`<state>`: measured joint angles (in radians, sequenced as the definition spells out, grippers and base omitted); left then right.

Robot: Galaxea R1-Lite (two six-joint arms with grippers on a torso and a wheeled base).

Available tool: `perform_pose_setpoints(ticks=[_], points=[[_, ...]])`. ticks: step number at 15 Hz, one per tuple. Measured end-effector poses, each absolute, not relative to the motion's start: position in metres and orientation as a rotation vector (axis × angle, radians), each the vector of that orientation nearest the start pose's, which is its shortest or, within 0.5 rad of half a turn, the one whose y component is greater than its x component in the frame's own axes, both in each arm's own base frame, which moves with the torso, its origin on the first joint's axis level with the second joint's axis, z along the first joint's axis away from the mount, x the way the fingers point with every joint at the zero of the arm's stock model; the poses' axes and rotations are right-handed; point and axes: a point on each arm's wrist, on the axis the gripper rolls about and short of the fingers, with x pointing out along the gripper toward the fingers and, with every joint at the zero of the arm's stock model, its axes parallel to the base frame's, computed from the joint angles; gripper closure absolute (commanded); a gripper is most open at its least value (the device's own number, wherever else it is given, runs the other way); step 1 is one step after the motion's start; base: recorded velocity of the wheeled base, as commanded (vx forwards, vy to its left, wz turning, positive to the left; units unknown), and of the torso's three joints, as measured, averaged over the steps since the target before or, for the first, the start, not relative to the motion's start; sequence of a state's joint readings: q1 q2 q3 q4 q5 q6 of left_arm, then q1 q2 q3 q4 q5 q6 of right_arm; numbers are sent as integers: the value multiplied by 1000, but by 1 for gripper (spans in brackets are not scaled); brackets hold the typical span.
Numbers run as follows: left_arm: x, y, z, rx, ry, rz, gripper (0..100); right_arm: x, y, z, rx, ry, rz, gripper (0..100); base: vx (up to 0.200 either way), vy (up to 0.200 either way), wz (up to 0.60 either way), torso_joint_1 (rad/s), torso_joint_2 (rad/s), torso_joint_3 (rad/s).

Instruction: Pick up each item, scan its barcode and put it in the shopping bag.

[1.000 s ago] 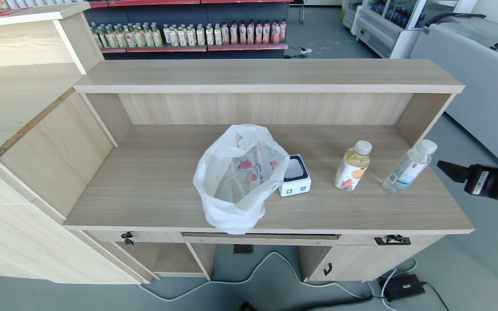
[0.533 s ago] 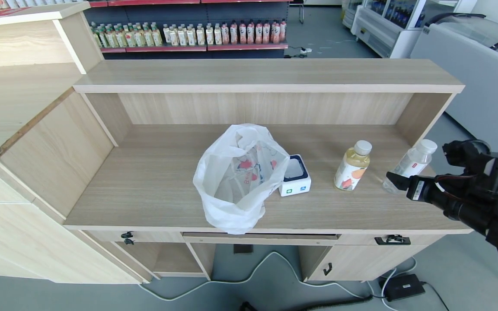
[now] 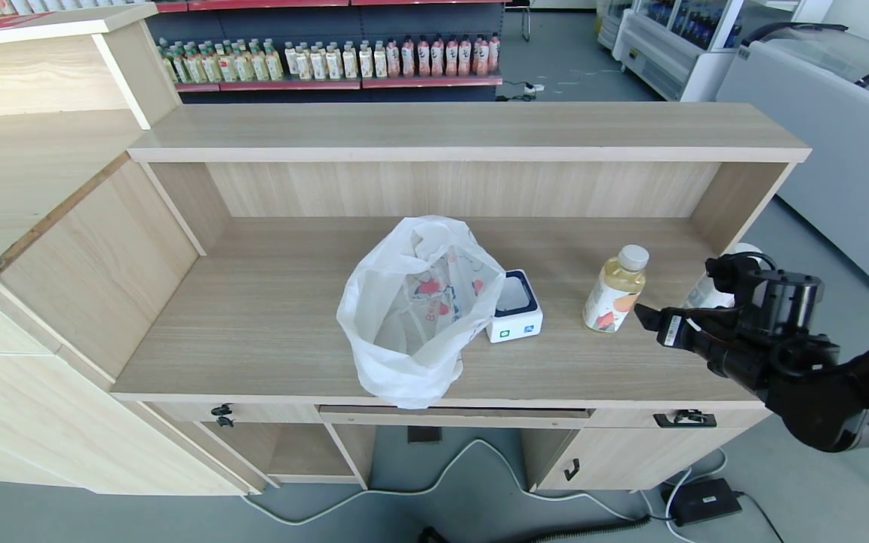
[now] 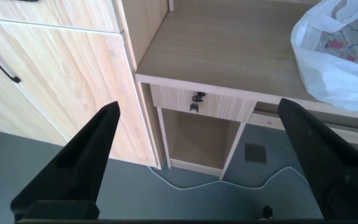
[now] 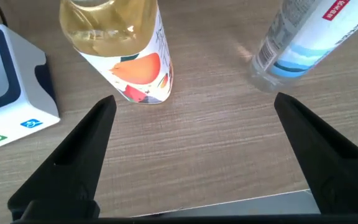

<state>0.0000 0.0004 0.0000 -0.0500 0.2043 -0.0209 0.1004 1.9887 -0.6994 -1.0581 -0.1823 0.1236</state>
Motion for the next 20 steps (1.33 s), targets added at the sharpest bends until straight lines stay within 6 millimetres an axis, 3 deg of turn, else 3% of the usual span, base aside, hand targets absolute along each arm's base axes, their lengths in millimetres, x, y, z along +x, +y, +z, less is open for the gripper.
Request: perform_pose_setpoints(ticks=[3,20], points=[[-23,5,81,-26,-52,204,0,354,44,105,106,199,-61,0,0,0,0,0,0,0],[-23,5,81,-26,-52,204,0,410,65,87,115,150,-29,0,0,0,0,0,0,0]])
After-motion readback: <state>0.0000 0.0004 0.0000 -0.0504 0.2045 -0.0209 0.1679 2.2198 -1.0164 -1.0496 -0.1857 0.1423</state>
